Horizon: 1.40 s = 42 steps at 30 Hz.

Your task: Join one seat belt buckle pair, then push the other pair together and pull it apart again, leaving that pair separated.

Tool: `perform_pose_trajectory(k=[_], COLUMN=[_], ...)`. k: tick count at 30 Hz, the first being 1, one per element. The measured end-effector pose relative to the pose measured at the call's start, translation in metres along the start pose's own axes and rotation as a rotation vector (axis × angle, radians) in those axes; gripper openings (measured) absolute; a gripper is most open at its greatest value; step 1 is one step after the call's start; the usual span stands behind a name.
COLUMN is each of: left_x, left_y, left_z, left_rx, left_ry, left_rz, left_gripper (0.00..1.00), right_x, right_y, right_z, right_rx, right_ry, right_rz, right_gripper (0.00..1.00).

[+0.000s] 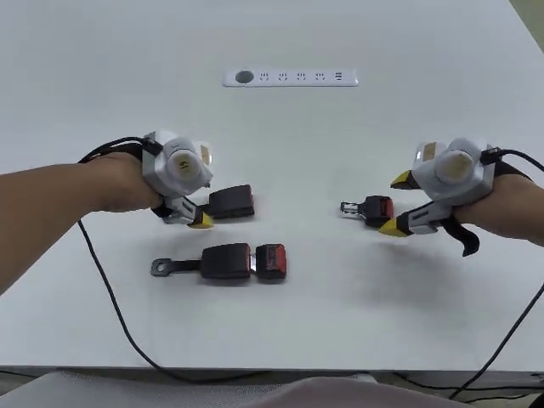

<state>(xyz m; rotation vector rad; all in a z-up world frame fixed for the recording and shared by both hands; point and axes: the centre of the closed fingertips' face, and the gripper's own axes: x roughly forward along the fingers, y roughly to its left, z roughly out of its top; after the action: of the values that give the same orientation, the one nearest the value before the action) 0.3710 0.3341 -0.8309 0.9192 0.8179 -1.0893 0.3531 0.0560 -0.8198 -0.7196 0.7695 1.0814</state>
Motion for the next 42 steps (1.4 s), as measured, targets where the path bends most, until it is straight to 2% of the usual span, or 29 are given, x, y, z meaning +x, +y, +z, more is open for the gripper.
perform_pose_trajectory(k=[4,6,7,10,12,14,17,18,19,21,23,27,30,33,36,38,39,40,42], left_x=[-0.021,-0.028,-0.037,-0.05,-0.061,-0.068,-0.081,-0.082,-0.088,-0.093,-0.1,-0.114,-0.117,-0.118,-0.122,-0.123,-0.123,-0.124,-0.125], left_y=[0.0,-0.002,-0.009,-0.025,-0.032,-0.037,-0.047,-0.048,-0.054,-0.059,-0.064,-0.069,-0.075,-0.08,-0.082,-0.086,-0.087,-0.09,-0.091], left_z=[-0.006,-0.009,-0.013,-0.024,-0.032,-0.037,-0.049,-0.05,-0.055,-0.057,-0.058,-0.056,-0.058,-0.064,-0.07,-0.073,-0.074,-0.074,-0.076], left_rx=[-0.068,-0.068,-0.071,-0.09,-0.14,-0.18,-0.271,-0.279,-0.311,-0.334,-0.364,-0.436,-0.455,-0.477,-0.509,-0.497,-0.498,-0.501,-0.509], left_ry=[-0.034,-0.032,-0.037,-0.047,-0.063,-0.085,-0.116,-0.116,-0.119,-0.129,-0.139,-0.177,-0.18,-0.167,-0.168,-0.158,-0.158,-0.165,-0.181], left_rz=[0.07,0.091,0.106,0.112,0.136,0.155,0.187,0.189,0.202,0.211,0.229,0.268,0.267,0.269,0.29,0.294,0.294,0.292,0.298], left_gripper=[0.54,0.56,0.58,0.62,0.65,0.67,0.71,0.73,0.74,0.78,0.82,0.87,0.95,1.0,1.0,1.0,1.0,1.0,1.0], right_x=[-0.008,-0.01,-0.011,-0.018,-0.024,-0.027,-0.032,-0.033,-0.038,-0.042,-0.046,-0.056,-0.062,-0.062,-0.062,-0.063,-0.065,-0.064,-0.064], right_y=[0.012,0.015,0.018,0.028,0.032,0.034,0.043,0.044,0.05,0.057,0.063,0.068,0.073,0.084,0.088,0.084,0.078,0.083,0.083], right_z=[-0.001,-0.003,-0.006,-0.009,-0.006,-0.004,-0.002,-0.001,0.001,0.001,0.0,0.003,0.005,0.005,0.005,0.005,0.006,0.007,0.008], right_rx=[0.018,0.037,0.053,0.066,0.088,0.117,0.173,0.175,0.187,0.197,0.245,0.261,0.253,0.271,0.253,0.242,0.217,0.187,0.188], right_ry=[-0.012,-0.008,-0.012,-0.024,-0.049,-0.071,-0.097,-0.104,-0.124,-0.136,-0.132,-0.167,-0.18,-0.173,-0.163,-0.159,-0.163,-0.159,-0.158], right_rz=[-0.019,-0.025,-0.031,-0.051,-0.064,-0.083,-0.096,-0.094,-0.092,-0.092,-0.088,-0.115,-0.129,-0.113,-0.131,-0.161,-0.198,-0.176,-0.188], right_gripper=[0.55,0.56,0.58,0.61,0.62,0.66,0.73,0.74,0.74,0.74,0.75,0.83,0.86,0.85,0.89,0.98,1.0,1.0,1.0])
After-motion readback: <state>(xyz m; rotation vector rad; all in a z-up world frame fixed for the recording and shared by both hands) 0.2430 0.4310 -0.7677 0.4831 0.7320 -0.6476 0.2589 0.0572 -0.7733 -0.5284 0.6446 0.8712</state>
